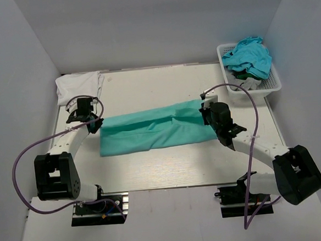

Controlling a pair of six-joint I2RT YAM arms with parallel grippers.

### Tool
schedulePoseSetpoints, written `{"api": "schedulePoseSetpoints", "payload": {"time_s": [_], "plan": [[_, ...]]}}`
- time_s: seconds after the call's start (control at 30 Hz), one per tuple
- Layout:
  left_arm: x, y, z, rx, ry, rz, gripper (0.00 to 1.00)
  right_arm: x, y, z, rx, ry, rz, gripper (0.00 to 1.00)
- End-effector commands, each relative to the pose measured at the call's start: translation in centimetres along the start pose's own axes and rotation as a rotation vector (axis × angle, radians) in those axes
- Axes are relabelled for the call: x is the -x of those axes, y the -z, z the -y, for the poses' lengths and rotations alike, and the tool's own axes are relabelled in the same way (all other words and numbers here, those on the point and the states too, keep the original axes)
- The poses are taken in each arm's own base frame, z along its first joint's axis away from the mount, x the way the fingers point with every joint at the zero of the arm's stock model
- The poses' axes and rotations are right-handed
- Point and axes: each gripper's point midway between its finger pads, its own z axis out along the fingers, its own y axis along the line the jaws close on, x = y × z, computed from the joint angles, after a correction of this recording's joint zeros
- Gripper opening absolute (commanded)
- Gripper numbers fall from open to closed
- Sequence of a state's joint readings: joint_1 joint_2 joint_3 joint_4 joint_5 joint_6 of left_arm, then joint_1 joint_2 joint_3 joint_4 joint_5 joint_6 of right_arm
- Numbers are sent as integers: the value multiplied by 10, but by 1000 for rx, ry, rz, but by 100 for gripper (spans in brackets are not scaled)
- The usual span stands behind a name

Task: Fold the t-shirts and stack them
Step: Fold the other side of the tshirt into a rectangle, then rotate the tshirt 90 degrees

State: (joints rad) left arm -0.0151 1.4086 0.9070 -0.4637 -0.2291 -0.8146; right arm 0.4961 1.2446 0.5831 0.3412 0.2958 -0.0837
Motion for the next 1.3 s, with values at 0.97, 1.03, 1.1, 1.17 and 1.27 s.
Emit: {"api": "schedulePoseSetpoints", "payload": {"time_s": [0.97, 1.03, 1.1, 1.17, 1.27], "plan": [[-29, 16, 78, -240, -43, -286, 100, 34, -20, -111, 473, -314, -97, 90], [-45, 5, 75, -217, -66, -335, 100, 22, -26, -129, 531, -335, -148, 90], [-53, 1, 75, -207, -78, -355, 100, 3, -29, -142, 563, -346, -216, 90], [-59, -6, 64, -151, -93, -349, 100, -14, -26, -146, 558, -373, -270, 90], [-67, -15, 36, -33, -91, -344, 100, -52, -17, -140, 501, -403, -386, 90]]}}
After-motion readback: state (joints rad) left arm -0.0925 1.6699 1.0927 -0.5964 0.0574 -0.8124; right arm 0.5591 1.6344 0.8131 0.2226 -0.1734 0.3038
